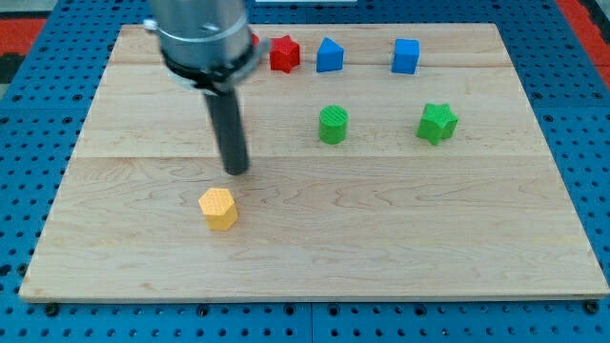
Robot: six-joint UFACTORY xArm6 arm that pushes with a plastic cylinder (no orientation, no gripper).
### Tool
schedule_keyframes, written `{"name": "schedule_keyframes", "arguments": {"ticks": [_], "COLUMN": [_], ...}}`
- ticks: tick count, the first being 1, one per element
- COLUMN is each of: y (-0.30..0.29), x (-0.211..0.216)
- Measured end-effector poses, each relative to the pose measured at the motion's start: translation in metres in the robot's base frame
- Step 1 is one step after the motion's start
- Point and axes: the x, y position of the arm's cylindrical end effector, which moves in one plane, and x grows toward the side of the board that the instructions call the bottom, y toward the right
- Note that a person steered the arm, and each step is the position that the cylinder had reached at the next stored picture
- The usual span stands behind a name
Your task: Push the yellow hexagon left to the yellow heart
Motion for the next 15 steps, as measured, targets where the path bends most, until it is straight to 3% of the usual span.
{"name": "schedule_keyframes", "arguments": {"ticks": [1, 2, 3, 5, 6, 7, 8, 9, 10, 11, 13, 14, 15], "y": [0.022, -0.041, -0.116, -0.09, -0.053, -0.063, -0.032, 0.007, -0.008, -0.078, -0.142, -0.135, -0.15], "x": [0.05, 0.089, 0.034, 0.147, 0.123, 0.103, 0.105, 0.077, 0.064, 0.053, 0.027, 0.073, 0.061]}}
